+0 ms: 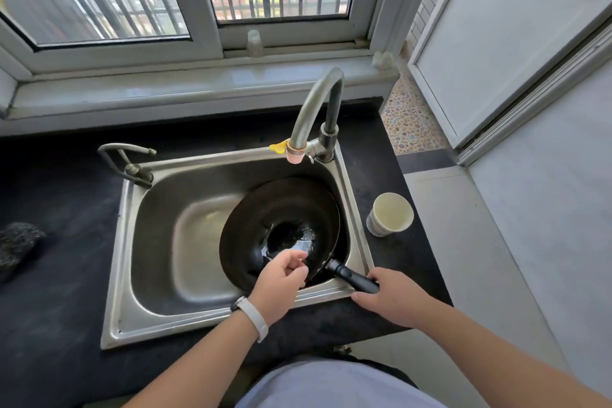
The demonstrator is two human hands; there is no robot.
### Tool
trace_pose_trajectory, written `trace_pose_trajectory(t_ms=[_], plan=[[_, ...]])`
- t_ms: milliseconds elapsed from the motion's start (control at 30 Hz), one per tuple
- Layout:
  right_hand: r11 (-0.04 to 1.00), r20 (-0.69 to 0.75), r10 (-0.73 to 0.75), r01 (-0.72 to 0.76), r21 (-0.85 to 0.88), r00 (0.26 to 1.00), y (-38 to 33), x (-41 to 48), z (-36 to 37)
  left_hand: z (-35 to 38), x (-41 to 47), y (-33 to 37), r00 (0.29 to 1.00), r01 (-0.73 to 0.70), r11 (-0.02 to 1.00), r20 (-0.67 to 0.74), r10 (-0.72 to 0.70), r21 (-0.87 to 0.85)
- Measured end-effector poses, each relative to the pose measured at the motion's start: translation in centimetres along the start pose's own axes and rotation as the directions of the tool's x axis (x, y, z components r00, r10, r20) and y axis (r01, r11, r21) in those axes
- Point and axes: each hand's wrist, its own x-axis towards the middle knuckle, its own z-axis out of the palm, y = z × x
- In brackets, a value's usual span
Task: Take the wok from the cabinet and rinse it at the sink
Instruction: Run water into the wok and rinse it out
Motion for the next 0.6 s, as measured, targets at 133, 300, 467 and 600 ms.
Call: trace_pose_trajectory(t_ms=[133, 300, 467, 600], plan=[[1.0, -0.012, 0.009, -0.009, 0.021, 1.0, 0.3, 0.1, 0.2, -1.3, 2.3, 1.9, 0.998, -0.017, 1.0, -0.057, 0.016, -0.004], [0.999, -0.016, 0.022, -0.021, 0.042, 1.0, 0.3, 0.2, 0.1, -2.6, 6.6, 5.5, 0.992, -0.029, 1.0, -0.121, 0.029, 0.001], [1.0, -0.007, 0.011, -0.011, 0.025, 1.0, -0.1, 0.0, -0.1, -3.3, 11.0, 9.4, 0.984, -0.039, 0.999, -0.177, 0.037, -0.01], [0.998, 0.012, 0.033, -0.034, 0.05, 0.999, -0.2, -0.1, -0.3, -3.5, 12.9, 11.8, 0.974, -0.157, 0.969, -0.135, 0.185, 0.193]])
